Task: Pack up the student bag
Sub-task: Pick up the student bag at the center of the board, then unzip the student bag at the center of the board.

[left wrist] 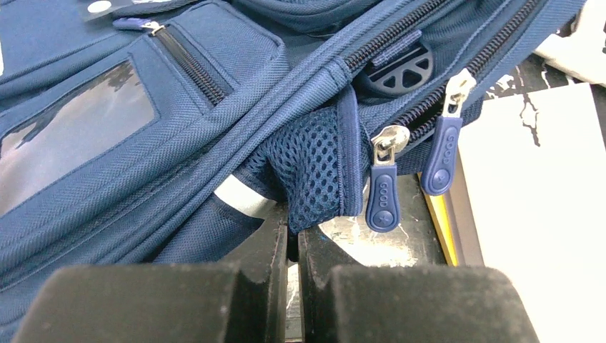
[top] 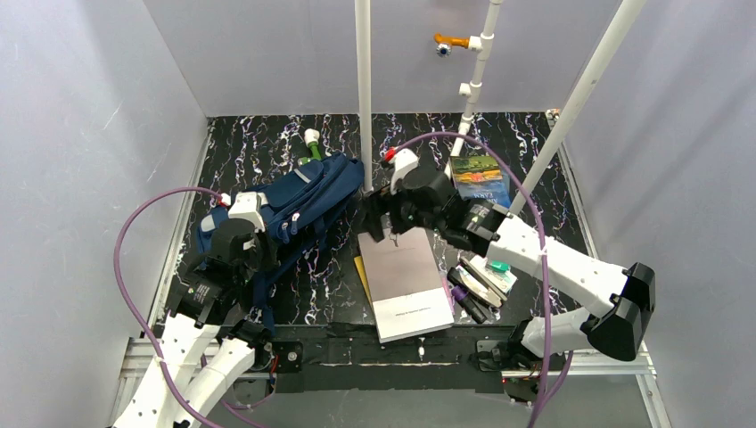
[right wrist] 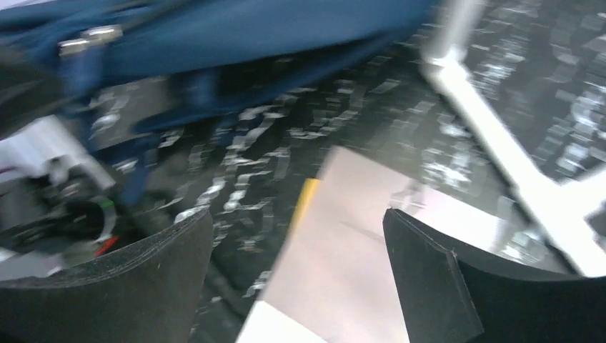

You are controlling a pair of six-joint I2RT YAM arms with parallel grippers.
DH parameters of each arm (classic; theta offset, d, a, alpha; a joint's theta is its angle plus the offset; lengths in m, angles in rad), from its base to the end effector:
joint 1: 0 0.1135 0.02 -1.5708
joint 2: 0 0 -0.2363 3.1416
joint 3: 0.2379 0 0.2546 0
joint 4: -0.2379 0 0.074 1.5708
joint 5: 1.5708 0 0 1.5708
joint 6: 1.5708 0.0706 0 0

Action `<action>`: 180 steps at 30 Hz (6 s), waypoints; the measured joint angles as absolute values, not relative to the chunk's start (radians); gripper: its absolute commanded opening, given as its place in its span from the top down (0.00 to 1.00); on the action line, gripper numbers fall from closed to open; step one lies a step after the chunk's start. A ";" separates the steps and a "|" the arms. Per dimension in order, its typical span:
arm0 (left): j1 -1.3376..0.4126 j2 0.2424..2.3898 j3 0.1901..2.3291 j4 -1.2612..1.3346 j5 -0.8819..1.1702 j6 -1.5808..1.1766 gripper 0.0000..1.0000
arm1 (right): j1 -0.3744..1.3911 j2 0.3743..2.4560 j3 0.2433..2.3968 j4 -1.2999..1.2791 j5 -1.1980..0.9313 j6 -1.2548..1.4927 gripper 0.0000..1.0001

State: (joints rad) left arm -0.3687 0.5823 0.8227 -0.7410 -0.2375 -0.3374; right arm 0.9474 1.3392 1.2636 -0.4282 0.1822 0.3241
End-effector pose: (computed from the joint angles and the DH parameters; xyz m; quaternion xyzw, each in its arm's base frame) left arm 0.1681 -0.0471 0.2922 -0.0470 0.8550 -0.0794 0.5103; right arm 0.2104 0.2707 0.3154 -0.2189 0.8303 0.2377 0.4540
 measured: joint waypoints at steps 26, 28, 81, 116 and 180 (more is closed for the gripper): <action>-0.369 0.545 0.776 -0.712 -0.065 -0.352 1.00 | 1.126 1.676 1.394 0.003 0.028 0.809 0.54; -0.369 0.541 0.775 -0.712 -0.065 -0.352 1.00 | 1.126 1.677 1.395 -0.001 0.028 0.809 0.55; -0.403 0.395 0.741 -0.650 -0.175 -0.205 1.00 | 0.806 1.476 1.100 0.044 -0.453 0.413 0.99; -0.378 0.825 0.830 -0.389 0.445 -0.054 0.40 | 0.748 1.579 0.874 0.720 -0.700 1.497 0.99; -0.427 0.436 0.580 -0.516 0.489 0.239 1.00 | 0.931 1.436 1.171 -0.395 -0.268 -0.463 0.38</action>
State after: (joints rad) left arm -0.4271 0.4362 0.5797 -0.5163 0.4889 0.2390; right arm 0.9306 1.4361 1.1713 -0.3950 -0.2684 -0.4629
